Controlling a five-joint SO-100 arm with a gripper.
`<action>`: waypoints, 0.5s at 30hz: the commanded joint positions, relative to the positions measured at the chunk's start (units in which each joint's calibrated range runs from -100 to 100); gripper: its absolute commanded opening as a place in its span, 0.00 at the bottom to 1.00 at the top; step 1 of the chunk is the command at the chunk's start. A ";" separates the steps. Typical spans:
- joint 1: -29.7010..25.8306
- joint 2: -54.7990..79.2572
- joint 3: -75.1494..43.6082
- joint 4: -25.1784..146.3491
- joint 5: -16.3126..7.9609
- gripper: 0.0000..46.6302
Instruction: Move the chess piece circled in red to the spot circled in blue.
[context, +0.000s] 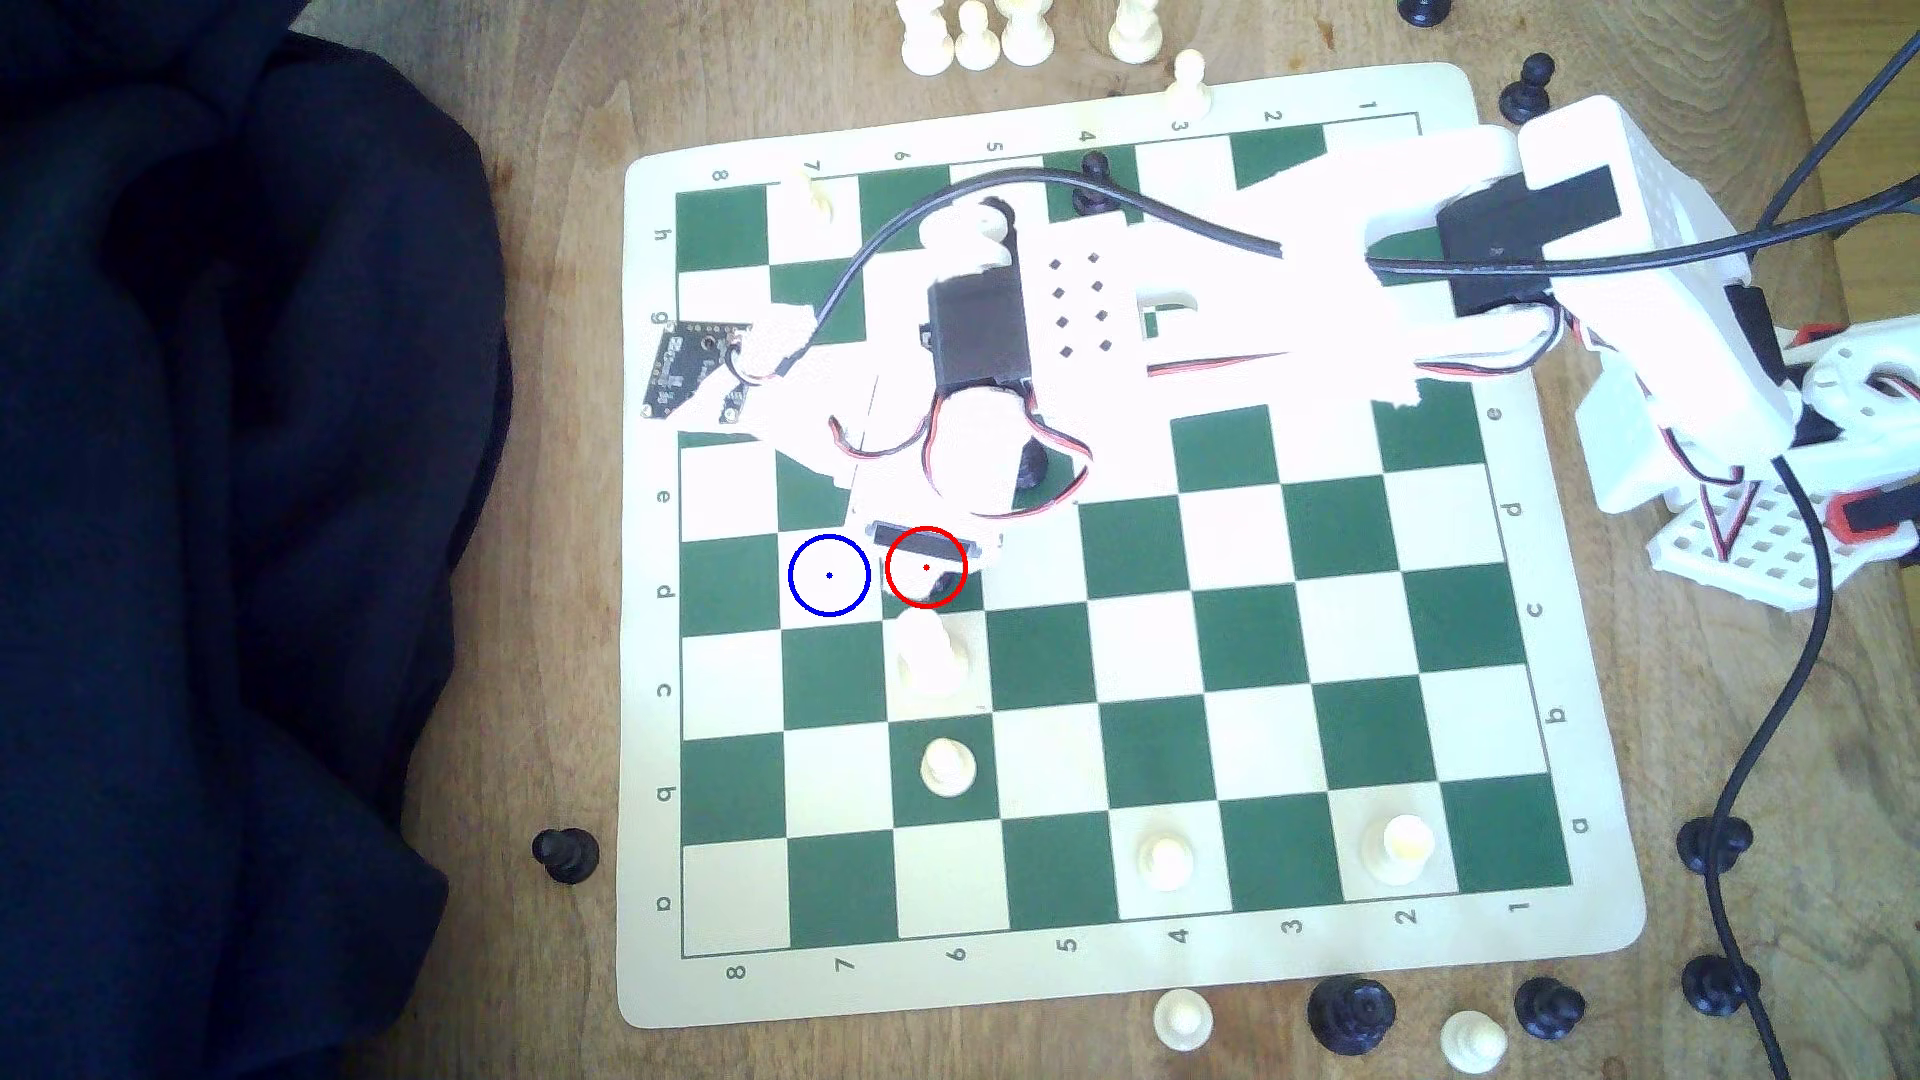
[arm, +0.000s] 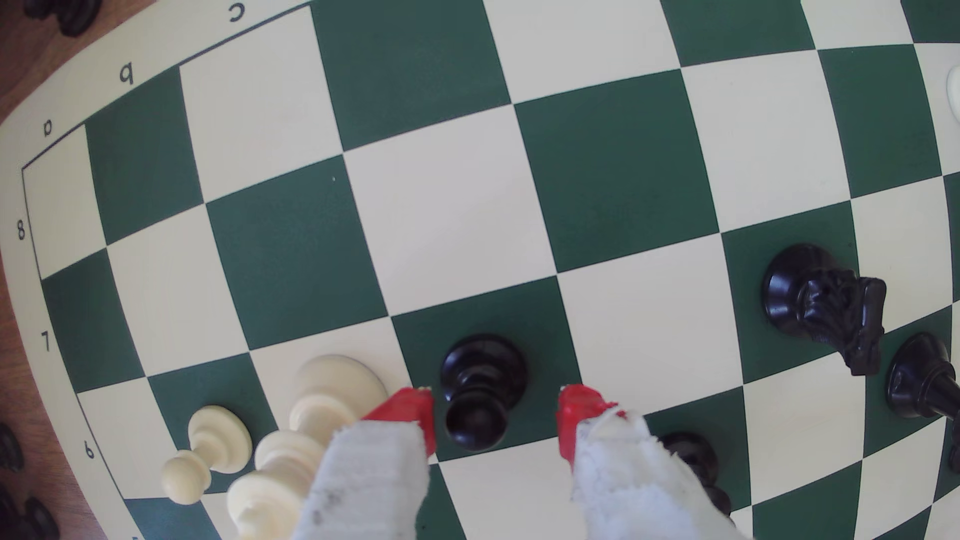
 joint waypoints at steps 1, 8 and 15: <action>-0.80 -0.79 -4.55 -0.55 -0.24 0.28; -1.19 -0.28 -4.37 -0.55 -0.24 0.26; -1.58 0.06 -4.92 -1.70 -0.63 0.26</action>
